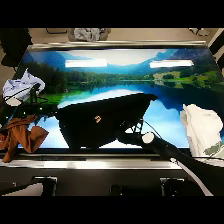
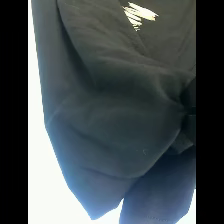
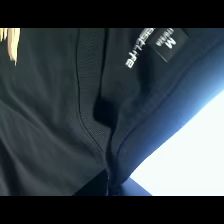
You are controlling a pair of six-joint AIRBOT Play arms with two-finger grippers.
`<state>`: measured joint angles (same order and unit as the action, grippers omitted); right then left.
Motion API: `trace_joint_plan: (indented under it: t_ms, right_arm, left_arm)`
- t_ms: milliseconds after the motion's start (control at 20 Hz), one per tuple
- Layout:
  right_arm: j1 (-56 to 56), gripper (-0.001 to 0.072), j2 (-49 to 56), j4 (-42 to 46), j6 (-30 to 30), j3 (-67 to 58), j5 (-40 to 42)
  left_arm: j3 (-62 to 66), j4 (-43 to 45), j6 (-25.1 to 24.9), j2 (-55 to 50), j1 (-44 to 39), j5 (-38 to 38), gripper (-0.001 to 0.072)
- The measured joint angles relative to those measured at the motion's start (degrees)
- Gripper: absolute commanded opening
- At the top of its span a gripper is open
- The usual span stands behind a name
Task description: Fold the shirts.
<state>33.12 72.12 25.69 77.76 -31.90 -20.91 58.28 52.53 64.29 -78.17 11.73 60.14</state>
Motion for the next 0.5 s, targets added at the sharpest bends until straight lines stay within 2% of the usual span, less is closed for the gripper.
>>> trace_joint_plan:
  t_ms: [150,350,500]
  right_arm:
    - [-3.43,0.0035,-2.58,7.82,-0.46,-0.22,-2.67]
    - [-17.51,0.0035,-8.02,25.20,-0.61,-3.69,-14.45]
    - [-28.57,0.0035,-11.21,33.68,-2.73,-9.33,-23.15]
  left_arm:
    - [0.00,-0.02,-0.02,0.07,0.00,1.07,0.0033]
    - [0.00,-0.09,0.00,0.39,-0.04,4.42,0.0033]
    - [-0.02,-2.93,-0.02,0.83,-0.04,7.91,0.0032]
